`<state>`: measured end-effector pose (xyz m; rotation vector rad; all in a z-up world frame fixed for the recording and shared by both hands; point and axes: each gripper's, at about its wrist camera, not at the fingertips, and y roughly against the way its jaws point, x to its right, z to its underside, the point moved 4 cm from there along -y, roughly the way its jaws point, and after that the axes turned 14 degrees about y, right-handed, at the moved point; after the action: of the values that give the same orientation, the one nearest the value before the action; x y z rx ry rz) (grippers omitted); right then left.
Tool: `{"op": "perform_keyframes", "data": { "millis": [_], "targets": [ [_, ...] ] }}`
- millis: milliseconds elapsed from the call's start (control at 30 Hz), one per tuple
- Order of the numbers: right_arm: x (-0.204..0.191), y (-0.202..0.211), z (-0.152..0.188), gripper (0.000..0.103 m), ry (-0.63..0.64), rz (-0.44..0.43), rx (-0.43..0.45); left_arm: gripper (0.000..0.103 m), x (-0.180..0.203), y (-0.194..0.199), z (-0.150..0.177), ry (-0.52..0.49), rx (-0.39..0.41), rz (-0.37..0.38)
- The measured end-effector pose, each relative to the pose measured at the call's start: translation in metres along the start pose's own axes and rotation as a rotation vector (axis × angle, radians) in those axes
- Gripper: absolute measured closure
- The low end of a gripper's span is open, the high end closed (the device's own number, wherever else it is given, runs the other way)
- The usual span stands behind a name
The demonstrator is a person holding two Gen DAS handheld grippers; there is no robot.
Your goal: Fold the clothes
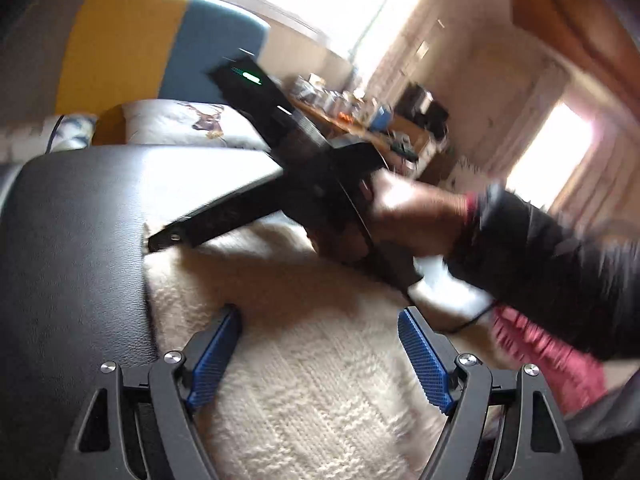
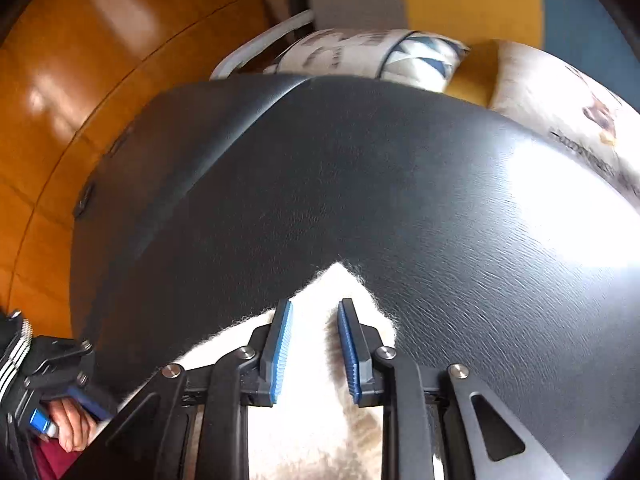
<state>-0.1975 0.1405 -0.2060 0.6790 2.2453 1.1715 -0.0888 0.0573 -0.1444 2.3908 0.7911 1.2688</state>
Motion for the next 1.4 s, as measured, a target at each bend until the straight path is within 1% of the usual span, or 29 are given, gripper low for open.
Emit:
{"op": "perform_keyframes", "data": {
  "millis": [67,167,233,267,333,400,467,533,600,667,700,800,867,900,933,967,1033,1100,1233,1300,1400],
  "targets": [
    [0.001,0.018,0.004,0.076,-0.043,0.008,0.05,0.022,-0.012,0.008,-0.012,0.109,0.013,0.021],
    [0.008,0.052,0.015,0.076,-0.119,0.01,0.13,0.018,-0.037,0.016,-0.029,0.259,0.033,-0.029],
    [0.008,0.075,0.029,0.073,-0.161,0.01,0.176,0.018,-0.051,0.019,-0.039,0.326,0.037,-0.038],
    [0.008,0.086,0.039,0.073,-0.184,0.01,0.196,0.018,-0.056,0.017,-0.043,0.354,0.026,-0.047],
    [0.01,0.107,0.063,0.072,-0.26,-0.018,0.247,0.018,-0.066,0.013,-0.05,0.405,0.005,-0.064],
    [0.009,0.122,0.089,0.07,-0.336,-0.05,0.288,0.016,-0.073,0.007,-0.052,0.435,-0.011,-0.073],
    [0.005,0.13,0.118,0.068,-0.411,-0.085,0.316,0.012,-0.084,0.0,-0.047,0.459,-0.054,-0.076],
    [0.001,0.138,0.148,0.064,-0.486,-0.12,0.344,0.012,-0.091,-0.008,-0.038,0.496,-0.091,-0.07],
    [-0.003,0.146,0.177,0.06,-0.56,-0.156,0.372,0.011,-0.097,-0.02,-0.029,0.543,-0.163,-0.053],
    [-0.006,0.155,0.206,0.054,-0.635,-0.191,0.4,0.011,-0.101,-0.025,-0.025,0.584,-0.188,-0.035],
    [-0.008,0.159,0.22,0.049,-0.672,-0.209,0.413,0.011,-0.098,-0.025,-0.023,0.578,-0.197,-0.031],
    [-0.014,0.171,0.264,0.046,-0.784,-0.262,0.454,0.011,-0.09,-0.025,-0.018,0.558,-0.23,-0.024],
    [-0.017,0.18,0.293,0.04,-0.859,-0.298,0.482,0.01,-0.084,-0.025,-0.014,0.529,-0.257,-0.022],
    [-0.018,0.176,0.291,0.032,-0.864,-0.306,0.478,0.01,-0.08,-0.026,-0.011,0.508,-0.268,-0.021],
    [-0.019,0.171,0.287,0.029,-0.867,-0.313,0.473,0.01,-0.078,-0.026,-0.009,0.495,-0.272,-0.019],
    [-0.02,0.165,0.285,0.028,-0.873,-0.324,0.459,0.009,-0.076,-0.025,-0.008,0.486,-0.268,-0.02],
    [-0.022,0.153,0.277,0.019,-0.882,-0.34,0.427,0.007,-0.073,-0.023,-0.007,0.467,-0.261,-0.023],
    [-0.023,0.143,0.265,0.019,-0.869,-0.342,0.398,0.005,-0.069,-0.028,-0.008,0.446,-0.267,-0.033],
    [-0.027,0.127,0.238,0.019,-0.829,-0.358,0.383,0.001,-0.062,-0.031,-0.006,0.404,-0.266,-0.044],
    [-0.027,0.12,0.229,0.019,-0.839,-0.358,0.376,0.001,-0.06,-0.034,-0.005,0.39,-0.27,-0.044],
    [-0.023,0.105,0.215,0.019,-0.868,-0.33,0.353,0.001,-0.057,-0.037,-0.004,0.369,-0.283,-0.042]
  ]
}}
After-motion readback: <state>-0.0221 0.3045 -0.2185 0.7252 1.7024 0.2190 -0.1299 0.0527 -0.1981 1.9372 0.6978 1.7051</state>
